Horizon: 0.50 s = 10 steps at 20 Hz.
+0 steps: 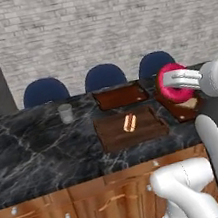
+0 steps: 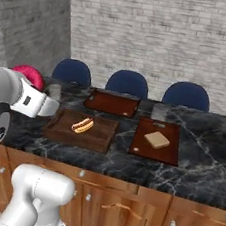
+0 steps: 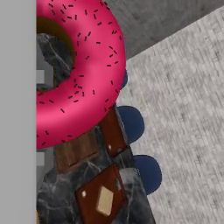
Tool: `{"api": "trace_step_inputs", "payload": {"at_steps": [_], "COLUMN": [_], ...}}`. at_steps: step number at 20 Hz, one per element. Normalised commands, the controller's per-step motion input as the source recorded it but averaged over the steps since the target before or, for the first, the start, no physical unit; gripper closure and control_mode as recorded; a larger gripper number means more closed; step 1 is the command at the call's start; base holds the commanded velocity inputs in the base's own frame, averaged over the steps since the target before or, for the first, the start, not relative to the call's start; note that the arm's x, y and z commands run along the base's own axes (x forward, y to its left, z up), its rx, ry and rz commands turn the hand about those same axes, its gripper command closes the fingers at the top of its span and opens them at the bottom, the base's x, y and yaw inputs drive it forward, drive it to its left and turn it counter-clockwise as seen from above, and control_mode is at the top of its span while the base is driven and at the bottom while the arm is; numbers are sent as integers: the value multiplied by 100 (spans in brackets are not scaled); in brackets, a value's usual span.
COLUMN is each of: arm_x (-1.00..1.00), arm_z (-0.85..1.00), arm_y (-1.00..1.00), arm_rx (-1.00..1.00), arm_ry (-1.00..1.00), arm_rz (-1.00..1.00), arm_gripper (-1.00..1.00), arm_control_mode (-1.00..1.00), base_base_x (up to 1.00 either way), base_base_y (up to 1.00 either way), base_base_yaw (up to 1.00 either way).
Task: Take the donuts from the fridge and place them on the empty tray on the dining counter.
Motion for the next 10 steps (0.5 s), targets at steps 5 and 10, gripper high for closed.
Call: {"api": "trace_step_inputs", "payload": {"at_steps": [5, 10], "arm_x": [0, 0], "arm_z": [0, 0], "arm_y": [0, 0], "arm_rx": [0, 0], "arm_ry": [0, 0], "arm_rz": [0, 0], "arm_gripper": [100, 100], "arm_control_mode": [100, 100], "base_base_x": [97, 100], "base_base_y": [73, -2], "base_base_yaw": [-25, 3]}}
